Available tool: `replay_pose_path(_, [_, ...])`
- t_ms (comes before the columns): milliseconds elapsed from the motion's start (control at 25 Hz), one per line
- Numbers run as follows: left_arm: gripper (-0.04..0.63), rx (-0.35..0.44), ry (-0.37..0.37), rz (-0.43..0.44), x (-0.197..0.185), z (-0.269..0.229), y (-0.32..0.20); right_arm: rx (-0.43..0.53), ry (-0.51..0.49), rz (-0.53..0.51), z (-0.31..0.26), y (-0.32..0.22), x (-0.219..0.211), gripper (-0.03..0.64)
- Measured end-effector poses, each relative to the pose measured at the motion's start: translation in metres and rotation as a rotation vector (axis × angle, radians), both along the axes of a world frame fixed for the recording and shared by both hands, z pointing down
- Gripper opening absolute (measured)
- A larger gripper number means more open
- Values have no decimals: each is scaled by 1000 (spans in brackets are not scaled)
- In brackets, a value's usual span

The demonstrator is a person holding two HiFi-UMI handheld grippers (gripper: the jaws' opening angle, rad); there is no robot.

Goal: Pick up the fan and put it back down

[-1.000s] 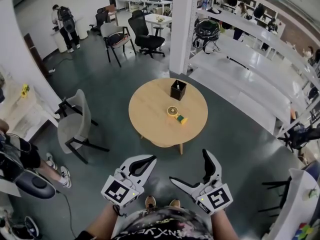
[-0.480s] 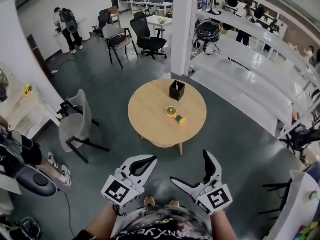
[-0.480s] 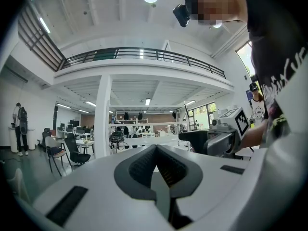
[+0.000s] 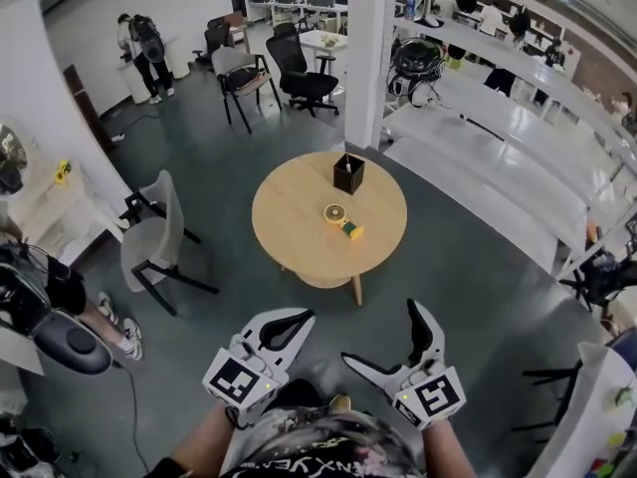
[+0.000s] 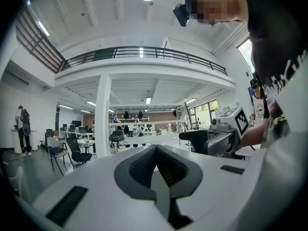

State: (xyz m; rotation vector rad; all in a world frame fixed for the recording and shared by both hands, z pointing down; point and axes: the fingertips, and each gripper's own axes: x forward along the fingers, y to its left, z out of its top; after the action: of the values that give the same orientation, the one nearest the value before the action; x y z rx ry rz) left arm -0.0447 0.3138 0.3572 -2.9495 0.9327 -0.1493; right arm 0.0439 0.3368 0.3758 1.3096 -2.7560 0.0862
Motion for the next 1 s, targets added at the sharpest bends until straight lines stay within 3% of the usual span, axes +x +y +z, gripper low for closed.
replay_pose_path(520, [17, 2, -20, 4, 29, 10, 6, 6, -2, -1, 9, 2, 24, 586])
replay_pose_path(1000, [17, -9, -7, -7, 26, 20, -44, -8, 8, -4, 20, -48, 22, 586])
